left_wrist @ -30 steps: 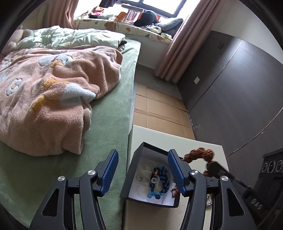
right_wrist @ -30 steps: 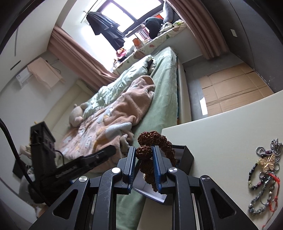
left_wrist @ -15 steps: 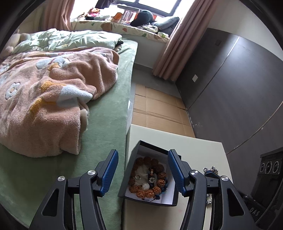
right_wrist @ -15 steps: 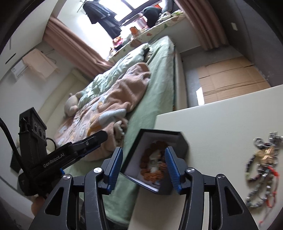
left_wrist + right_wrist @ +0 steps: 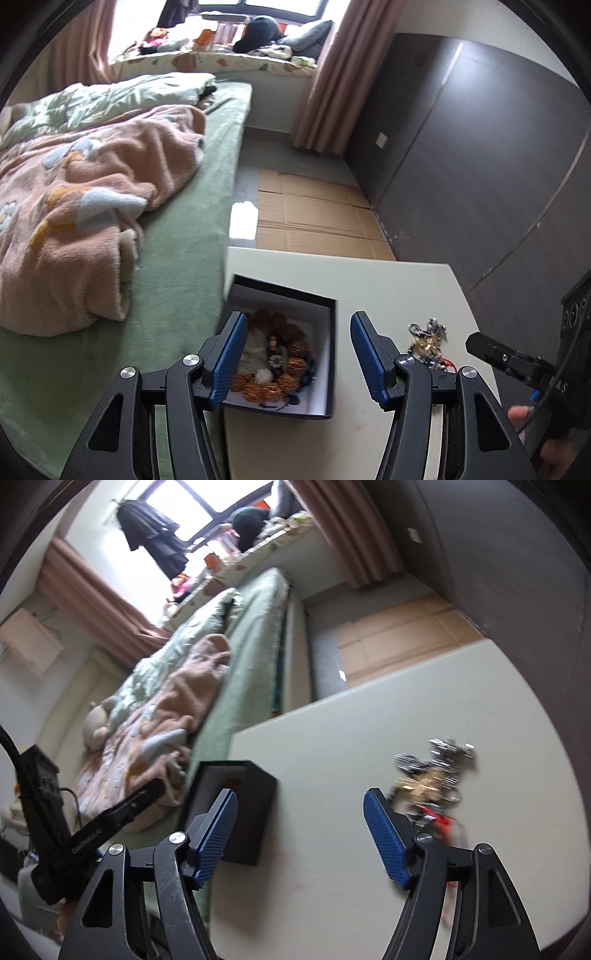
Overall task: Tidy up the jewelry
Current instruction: 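Grasp the red string bracelet with the right tool and lift it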
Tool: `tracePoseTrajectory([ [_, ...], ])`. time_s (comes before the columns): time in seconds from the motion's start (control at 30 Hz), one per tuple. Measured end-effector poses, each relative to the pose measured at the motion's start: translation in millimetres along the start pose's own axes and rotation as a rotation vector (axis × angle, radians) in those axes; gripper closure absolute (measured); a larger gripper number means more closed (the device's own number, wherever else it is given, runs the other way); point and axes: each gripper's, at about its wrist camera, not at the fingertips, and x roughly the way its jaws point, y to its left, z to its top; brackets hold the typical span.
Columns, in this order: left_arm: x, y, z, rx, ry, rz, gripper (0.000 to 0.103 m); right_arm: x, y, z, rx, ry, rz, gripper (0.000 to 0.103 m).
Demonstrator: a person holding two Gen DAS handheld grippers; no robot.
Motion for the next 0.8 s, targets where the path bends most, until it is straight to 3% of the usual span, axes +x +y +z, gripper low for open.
tracePoseTrajectory([
  [0.07, 2.8, -10.2, -2.9, 0.016, 0.005, -0.023, 0.043, -5.7, -10.3, 1.2, 0.015, 0.003, -0.028, 0.021],
  [0.1, 4.1, -14.0, -3.8, 0.02, 0.009, -0.035, 0.043, -8.5, -14.4, 1.8, 0.018, 0.003, -0.034, 0.01],
  [0.13, 6.2, -19.6, -5.1, 0.026, 0.017, -0.048, 0.039, -12.3, -18.7, 2.6, 0.019, 0.002, -0.039, 0.005],
  [0.23, 10.0, -34.8, -9.3, 0.035, 0.025, -0.094, 0.021, -19.8, -29.4, 3.1, 0.021, 0.005, -0.054, 0.005],
  [0.33, 11.9, -51.6, -14.0, 0.063, 0.024, -0.12, 0.017, -20.6, -41.7, 2.0, 0.042, 0.027, -0.069, 0.005],
  [0.53, 27.4, -78.5, -25.7, 0.116, 0.077, -0.137, 0.017, -24.3, -74.1, -1.7, 0.11, 0.051, -0.133, 0.005],
  [0.8, 47.4, -97.6, -39.3, 0.181, 0.118, -0.095, 0.017, -38.3, -105.5, -5.3, 0.146, 0.023, -0.177, 0.006],
])
